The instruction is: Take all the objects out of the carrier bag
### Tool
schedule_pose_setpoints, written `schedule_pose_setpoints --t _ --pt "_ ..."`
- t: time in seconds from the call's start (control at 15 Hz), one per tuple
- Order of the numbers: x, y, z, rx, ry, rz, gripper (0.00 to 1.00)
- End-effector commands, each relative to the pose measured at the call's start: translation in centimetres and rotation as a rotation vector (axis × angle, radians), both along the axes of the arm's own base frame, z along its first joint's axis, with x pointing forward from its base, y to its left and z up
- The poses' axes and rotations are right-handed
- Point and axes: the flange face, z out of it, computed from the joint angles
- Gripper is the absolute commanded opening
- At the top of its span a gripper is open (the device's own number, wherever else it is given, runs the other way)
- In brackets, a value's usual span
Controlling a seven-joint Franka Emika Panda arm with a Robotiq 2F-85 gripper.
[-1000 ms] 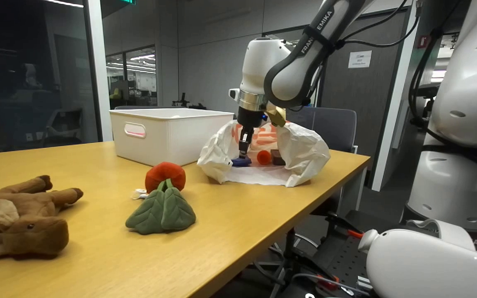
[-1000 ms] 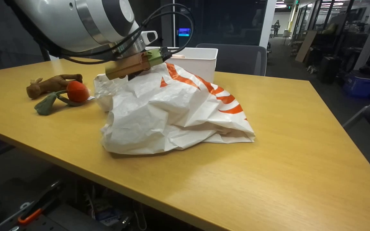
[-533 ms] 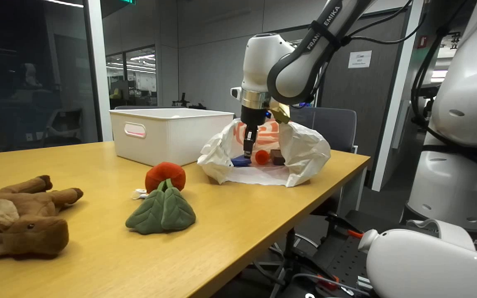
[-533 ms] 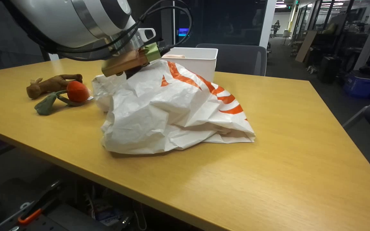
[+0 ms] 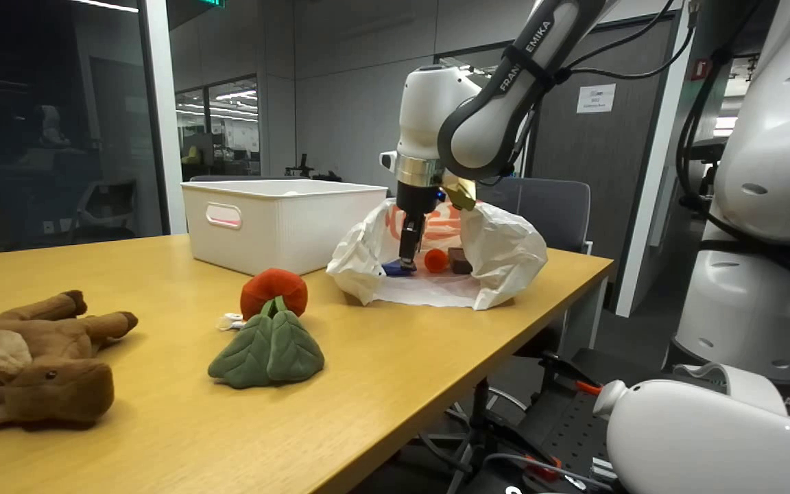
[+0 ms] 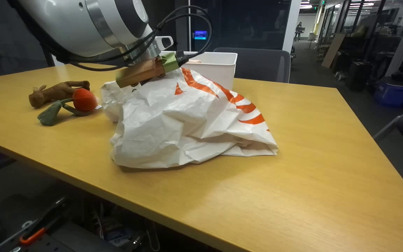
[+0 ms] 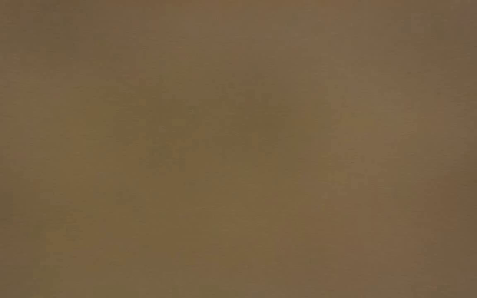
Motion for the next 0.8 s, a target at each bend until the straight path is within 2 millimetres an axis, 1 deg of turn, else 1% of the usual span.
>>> schedule_pose_setpoints --t 0.0,0.27,0.47,0.6,0.67,0.73 --pt "1.8 -0.3 -0.7 0.030 -0.010 -0.013 1.00" --pt "3.3 -0.6 -1.6 0.062 -0.011 -0.039 1.00" --pt "4.0 -1.6 -2.0 0.090 -0.019 -0.099 1.00" --pt "4.1 -2.3 -2.3 0.104 -0.001 -0.143 1.00" --pt "4.1 -2.6 -2.4 0.117 0.000 -0.162 0.95" --pt "4.2 -2.8 -2.4 0.127 -0.005 -0.183 0.74"
